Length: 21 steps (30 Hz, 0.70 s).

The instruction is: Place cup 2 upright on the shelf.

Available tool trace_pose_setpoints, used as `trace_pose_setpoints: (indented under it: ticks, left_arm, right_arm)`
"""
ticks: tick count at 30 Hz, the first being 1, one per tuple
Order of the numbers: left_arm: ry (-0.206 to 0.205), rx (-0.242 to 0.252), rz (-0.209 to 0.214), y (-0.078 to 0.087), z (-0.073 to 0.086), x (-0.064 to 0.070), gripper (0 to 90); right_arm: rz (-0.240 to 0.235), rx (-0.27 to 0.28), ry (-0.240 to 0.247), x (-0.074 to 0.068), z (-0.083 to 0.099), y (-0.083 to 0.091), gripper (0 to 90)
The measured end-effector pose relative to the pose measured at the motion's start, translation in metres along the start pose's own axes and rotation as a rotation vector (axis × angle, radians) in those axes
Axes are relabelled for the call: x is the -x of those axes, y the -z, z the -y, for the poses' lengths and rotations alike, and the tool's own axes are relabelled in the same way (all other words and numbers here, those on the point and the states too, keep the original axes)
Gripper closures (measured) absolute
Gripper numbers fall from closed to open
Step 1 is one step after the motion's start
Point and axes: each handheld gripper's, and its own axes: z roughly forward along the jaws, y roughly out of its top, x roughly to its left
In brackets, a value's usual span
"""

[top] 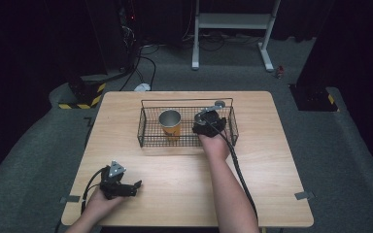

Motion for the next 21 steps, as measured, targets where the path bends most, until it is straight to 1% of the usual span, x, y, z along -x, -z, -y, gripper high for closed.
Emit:
trace_pose_setpoints:
  ticks: [2,3,7,11,21]
  left_arm:
    - [0.001,0.0,0.001,0.0,0.0,0.0,1.3]
    - [0.001,0.0,0.001,0.0,0.0,0.0,1.3]
    - [0.0,0.0,0.001,0.0001,0.0001,0.0,1.4]
    - [0.001,0.001,0.001,0.0001,0.0001,0.0,1.4]
    - [0.0,0.001,0.001,0.0001,0.0001,-0.0001,1.4]
  right_arm:
    - [0.0,-0.006,-0.001,-0.0005,0.0003,-0.0009,18.4]
    - [-0.001,-0.01,-0.011,-0.0014,0.0005,-0.0012,18.4]
    - [-0.001,-0.02,-0.003,-0.0019,0.0015,-0.0033,18.4]
    - [-0.004,-0.017,0.0,-0.0012,0.0015,-0.0033,18.4]
    - [-0.01,-0.039,-0.011,0.0013,0.0014,-0.0033,18.1]
